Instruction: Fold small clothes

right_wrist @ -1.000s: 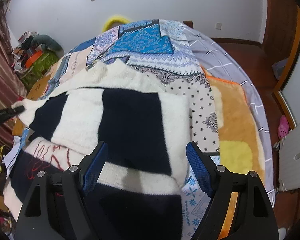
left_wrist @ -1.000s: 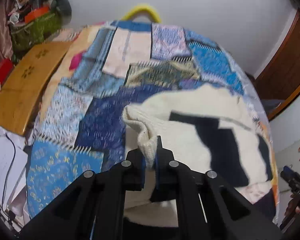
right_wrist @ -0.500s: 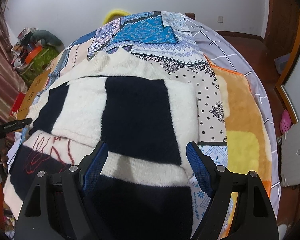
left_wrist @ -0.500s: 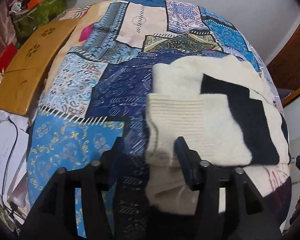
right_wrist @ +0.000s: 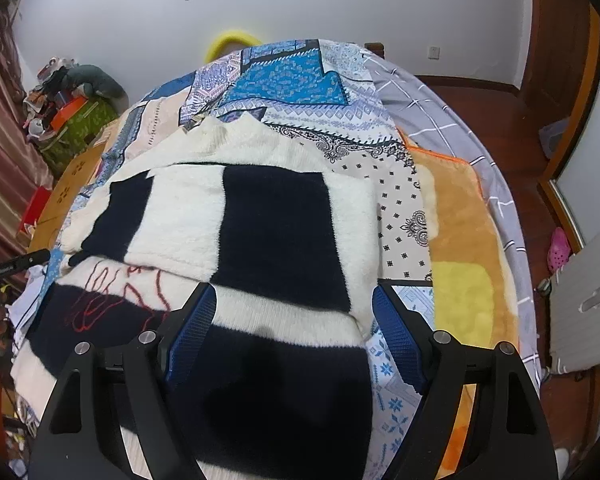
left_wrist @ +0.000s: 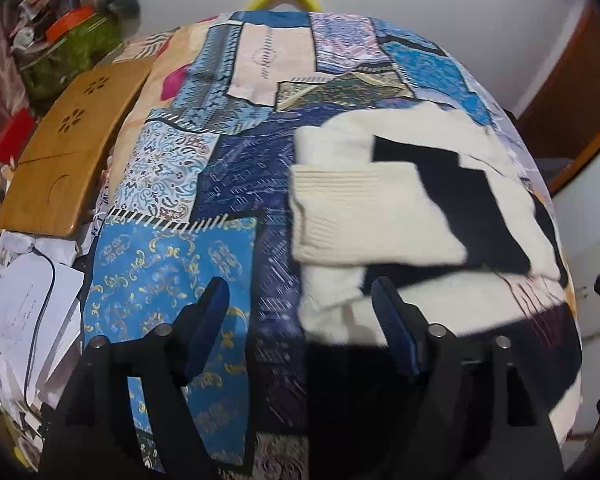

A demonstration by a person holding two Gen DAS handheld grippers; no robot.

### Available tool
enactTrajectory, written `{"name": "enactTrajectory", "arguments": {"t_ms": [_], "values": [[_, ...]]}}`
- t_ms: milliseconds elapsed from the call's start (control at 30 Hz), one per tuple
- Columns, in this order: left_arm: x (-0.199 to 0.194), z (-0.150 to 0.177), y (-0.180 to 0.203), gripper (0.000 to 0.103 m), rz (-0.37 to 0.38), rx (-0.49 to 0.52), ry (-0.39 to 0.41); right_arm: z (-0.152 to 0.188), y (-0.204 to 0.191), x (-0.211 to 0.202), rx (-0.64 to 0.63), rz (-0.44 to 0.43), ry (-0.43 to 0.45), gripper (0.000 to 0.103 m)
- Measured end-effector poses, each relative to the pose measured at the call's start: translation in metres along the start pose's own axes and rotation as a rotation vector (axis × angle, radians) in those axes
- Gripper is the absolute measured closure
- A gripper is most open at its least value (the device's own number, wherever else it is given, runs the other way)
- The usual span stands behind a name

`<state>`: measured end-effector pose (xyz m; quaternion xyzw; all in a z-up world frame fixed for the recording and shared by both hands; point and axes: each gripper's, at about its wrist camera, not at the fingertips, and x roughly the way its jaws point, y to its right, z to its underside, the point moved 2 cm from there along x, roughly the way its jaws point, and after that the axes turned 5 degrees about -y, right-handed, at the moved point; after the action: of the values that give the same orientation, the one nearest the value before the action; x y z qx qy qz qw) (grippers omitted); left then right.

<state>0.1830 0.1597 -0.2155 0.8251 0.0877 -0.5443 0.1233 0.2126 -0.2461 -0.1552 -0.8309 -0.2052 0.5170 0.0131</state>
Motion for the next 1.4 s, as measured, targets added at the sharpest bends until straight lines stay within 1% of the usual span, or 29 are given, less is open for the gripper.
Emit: {"name": "enactTrajectory", "arguments": {"t_ms": [133, 200, 300, 400, 567, 700, 733, 767, 800, 833, 867, 900, 933, 967, 1000, 1033, 1067, 1100, 1133, 1167, 1267, 1400], "values": [[0.0, 0.013, 0.006, 0.026, 0.018, 0.009, -0.023, 0.009, 0.002, -0.004, 0.002, 0.009, -0.002, 0.022], [0.005, 0.022, 0.006, 0.026, 0.025, 0.0, -0.057, 0.013, 0.005, -0.003, 0.006, 0.013, -0.008, 0.022], [0.014, 0.034, 0.003, 0.026, 0.039, -0.017, -0.101, 0.023, 0.016, 0.005, 0.034, 0.024, -0.037, 0.022], [0.019, 0.044, 0.0, 0.026, 0.053, -0.049, -0.124, 0.032, 0.029, 0.015, 0.07, 0.029, -0.076, 0.022], [0.022, 0.049, -0.001, 0.026, 0.098, -0.1, -0.151, 0.048, 0.046, 0.039, 0.143, -0.006, -0.155, 0.022], [0.025, 0.05, 0.007, 0.026, 0.139, -0.107, -0.163, 0.054, 0.044, 0.042, 0.158, -0.042, -0.149, 0.022], [0.024, 0.049, 0.009, 0.029, 0.139, -0.098, -0.16, 0.055, 0.043, 0.043, 0.154, -0.051, -0.145, 0.023], [0.023, 0.049, 0.014, 0.032, 0.138, -0.079, -0.152, 0.055, 0.042, 0.043, 0.151, -0.057, -0.145, 0.028], [0.021, 0.048, 0.018, 0.04, 0.141, -0.062, -0.145, 0.056, 0.041, 0.043, 0.147, -0.071, -0.144, 0.031], [0.02, 0.048, 0.022, 0.047, 0.146, -0.049, -0.14, 0.057, 0.039, 0.043, 0.143, -0.094, -0.143, 0.039], [0.018, 0.048, 0.025, 0.048, 0.144, -0.04, -0.135, 0.057, 0.038, 0.043, 0.14, -0.111, -0.143, 0.046], [0.018, 0.047, 0.028, 0.051, 0.137, -0.031, -0.13, 0.057, 0.038, 0.043, 0.138, -0.128, -0.144, 0.05], [0.018, 0.046, 0.03, 0.059, 0.138, -0.024, -0.127, 0.057, 0.036, 0.043, 0.136, -0.146, -0.144, 0.057], [0.018, 0.045, 0.032, 0.064, 0.153, -0.018, -0.128, 0.056, 0.035, 0.043, 0.131, -0.158, -0.144, 0.064], [0.017, 0.044, 0.034, 0.072, 0.166, -0.016, -0.128, 0.056, 0.032, 0.042, 0.12, -0.165, -0.141, 0.068], [0.016, 0.043, 0.035, 0.083, 0.163, -0.017, -0.125, 0.055, 0.029, 0.041, 0.106, -0.166, -0.138, 0.076], [0.015, 0.042, 0.037, 0.089, 0.13, -0.017, -0.119, 0.054, 0.025, 0.039, 0.088, -0.16, -0.134, 0.083], [0.013, 0.041, 0.039, 0.092, 0.108, -0.003, -0.11, 0.052, 0.021, 0.037, 0.066, -0.144, -0.125, 0.087], [0.01, 0.039, 0.042, 0.092, 0.101, 0.008, -0.094, 0.05, 0.016, 0.034, 0.04, -0.118, -0.108, 0.093], [0.006, 0.038, 0.045, 0.093, 0.093, 0.021, -0.069, 0.046, 0.013, 0.032, 0.02, -0.108, -0.09, 0.093], [-0.01, 0.03, 0.052, 0.093, 0.078, 0.047, -0.001, 0.034, 0.007, 0.02, -0.005, -0.119, -0.03, 0.094], [-0.033, 0.014, 0.054, 0.094, 0.071, 0.048, 0.084, 0.013, 0.001, 0.004, -0.031, -0.122, 0.051, 0.095]]}}
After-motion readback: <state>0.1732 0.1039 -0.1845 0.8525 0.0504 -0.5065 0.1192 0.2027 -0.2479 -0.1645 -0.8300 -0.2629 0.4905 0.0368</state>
